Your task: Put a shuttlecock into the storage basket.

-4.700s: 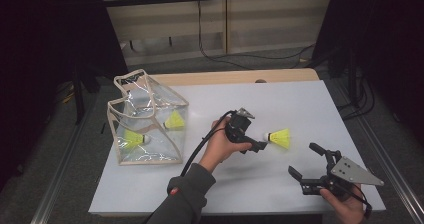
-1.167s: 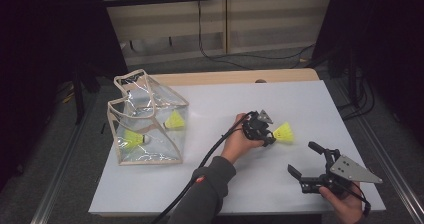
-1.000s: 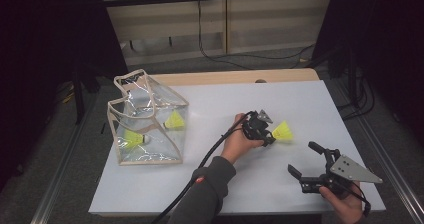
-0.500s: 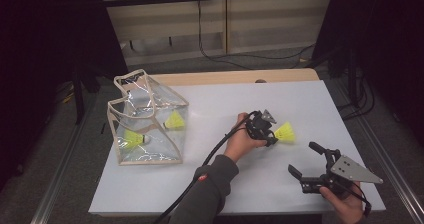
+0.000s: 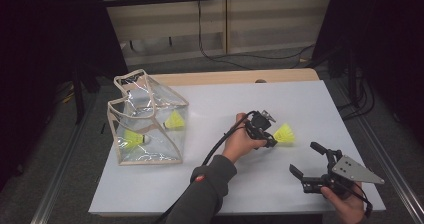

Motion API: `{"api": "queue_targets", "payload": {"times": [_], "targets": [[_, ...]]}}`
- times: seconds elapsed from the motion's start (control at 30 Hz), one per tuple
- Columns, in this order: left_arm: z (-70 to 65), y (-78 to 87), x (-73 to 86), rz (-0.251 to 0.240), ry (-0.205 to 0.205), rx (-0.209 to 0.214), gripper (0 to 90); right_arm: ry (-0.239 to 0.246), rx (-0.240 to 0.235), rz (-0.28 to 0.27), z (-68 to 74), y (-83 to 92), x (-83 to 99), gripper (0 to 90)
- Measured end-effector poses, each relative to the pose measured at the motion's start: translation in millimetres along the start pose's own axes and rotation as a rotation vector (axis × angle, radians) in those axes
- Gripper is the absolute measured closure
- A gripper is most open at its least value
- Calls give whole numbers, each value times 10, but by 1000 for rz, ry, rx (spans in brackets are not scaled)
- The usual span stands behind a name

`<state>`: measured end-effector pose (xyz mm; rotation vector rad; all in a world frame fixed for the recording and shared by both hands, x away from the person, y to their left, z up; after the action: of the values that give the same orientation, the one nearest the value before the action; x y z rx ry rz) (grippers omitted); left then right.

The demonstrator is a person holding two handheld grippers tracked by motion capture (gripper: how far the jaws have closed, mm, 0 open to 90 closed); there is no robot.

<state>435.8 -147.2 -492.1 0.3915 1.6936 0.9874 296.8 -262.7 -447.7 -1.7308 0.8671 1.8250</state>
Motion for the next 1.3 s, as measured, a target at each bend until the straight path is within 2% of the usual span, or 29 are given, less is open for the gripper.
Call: {"api": "queue_targets", "payload": {"times": [0.1, 0.3, 0.53, 0.77, 1.07, 1.3], "targets": [[3, 50, 5, 11, 0, -2, 642, 2, 0, 1, 8, 3, -5, 21], [-10, 171, 0, 29, 44, 15, 642, 6, 1, -4, 6, 9, -13, 21], [16, 295, 3, 46, 72, 25, 642, 4, 2, -4, 8, 10, -8, 21], [28, 389, 3, 52, 81, 38, 643, 5, 1, 0, 16, 11, -5, 21], [68, 494, 28, 80, 100, 41, 643, 6, 1, 1, 20, 11, -4, 21], [110, 571, 38, 83, 113, 40, 643, 6, 2, 0, 19, 13, -5, 21]]}}
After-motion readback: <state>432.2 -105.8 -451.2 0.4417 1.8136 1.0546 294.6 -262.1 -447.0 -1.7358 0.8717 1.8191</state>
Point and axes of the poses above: each handheld gripper's, and its own axes: y roughly backward along the jaws, x roughly out of its underside, z roughly to its left, the point moved 7 cm from there along -y, roughly forward along the jaws, and after that the axes turned 9 degrees about -x, right-handed, at the moved point
